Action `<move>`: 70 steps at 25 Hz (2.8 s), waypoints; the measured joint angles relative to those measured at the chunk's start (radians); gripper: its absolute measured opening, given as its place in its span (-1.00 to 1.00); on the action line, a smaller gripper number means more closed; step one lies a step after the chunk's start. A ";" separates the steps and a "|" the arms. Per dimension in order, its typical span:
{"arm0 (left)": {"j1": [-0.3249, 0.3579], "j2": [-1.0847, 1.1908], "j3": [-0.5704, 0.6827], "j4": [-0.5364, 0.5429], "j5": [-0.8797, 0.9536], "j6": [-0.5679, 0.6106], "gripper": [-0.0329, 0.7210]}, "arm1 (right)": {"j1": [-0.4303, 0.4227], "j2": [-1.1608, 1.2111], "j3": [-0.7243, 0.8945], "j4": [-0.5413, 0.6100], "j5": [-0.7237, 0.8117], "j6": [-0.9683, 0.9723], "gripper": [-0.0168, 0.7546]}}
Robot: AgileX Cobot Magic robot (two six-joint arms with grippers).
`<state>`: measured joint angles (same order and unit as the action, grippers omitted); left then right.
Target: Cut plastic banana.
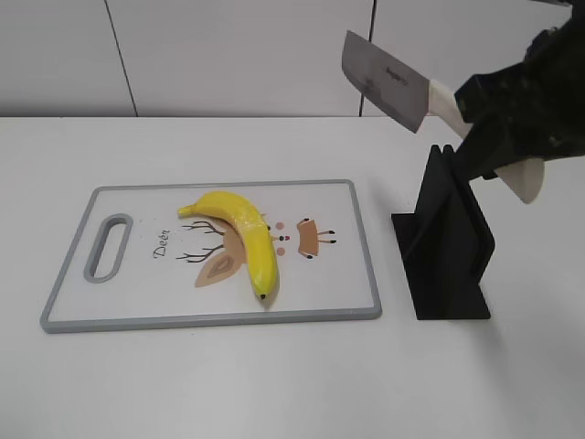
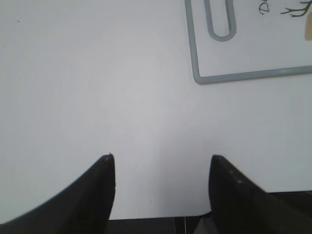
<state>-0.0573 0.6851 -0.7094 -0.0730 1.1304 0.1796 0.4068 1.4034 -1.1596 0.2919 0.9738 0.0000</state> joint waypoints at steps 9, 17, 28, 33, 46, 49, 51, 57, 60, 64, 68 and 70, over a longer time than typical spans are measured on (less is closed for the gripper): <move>0.000 -0.362 0.190 0.000 -0.012 0.000 0.60 | 0.000 -0.119 0.163 -0.162 -0.077 0.194 -0.52; 0.000 -0.618 0.219 -0.001 -0.032 0.000 0.60 | 0.000 -0.161 0.174 -0.210 -0.080 0.272 -0.52; 0.000 -0.690 0.220 0.000 -0.037 0.000 0.56 | 0.000 -0.101 0.186 -0.227 -0.114 0.284 -0.52; 0.000 -0.690 0.220 0.000 -0.037 0.000 0.53 | 0.000 -0.072 0.186 -0.268 -0.126 0.341 -0.52; 0.000 -0.690 0.220 0.000 -0.040 0.000 0.47 | 0.000 0.033 0.186 -0.286 -0.135 0.365 -0.52; 0.000 -0.690 0.220 0.000 -0.040 0.000 0.47 | 0.000 0.055 0.186 -0.278 -0.120 0.365 -0.52; 0.000 -0.690 0.220 0.000 -0.040 0.000 0.47 | 0.000 0.062 0.186 -0.273 -0.103 0.365 -0.52; 0.000 -0.690 0.220 0.000 -0.040 0.000 0.47 | 0.000 0.062 0.186 -0.219 -0.090 0.348 -0.52; 0.000 -0.690 0.220 0.000 -0.040 0.000 0.47 | -0.001 0.062 0.186 -0.178 -0.087 0.317 -0.47; 0.000 -0.690 0.220 0.001 -0.040 0.000 0.45 | -0.001 0.062 0.186 -0.126 -0.084 0.271 0.04; 0.000 -0.690 0.220 0.001 -0.040 0.000 0.44 | -0.001 0.062 0.186 -0.122 -0.079 0.264 0.52; 0.000 -0.690 0.220 0.001 -0.040 0.000 0.44 | -0.001 0.062 0.186 -0.121 -0.079 0.263 0.61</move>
<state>-0.0573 -0.0053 -0.4893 -0.0720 1.0905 0.1796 0.4060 1.4657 -0.9739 0.1704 0.8945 0.2625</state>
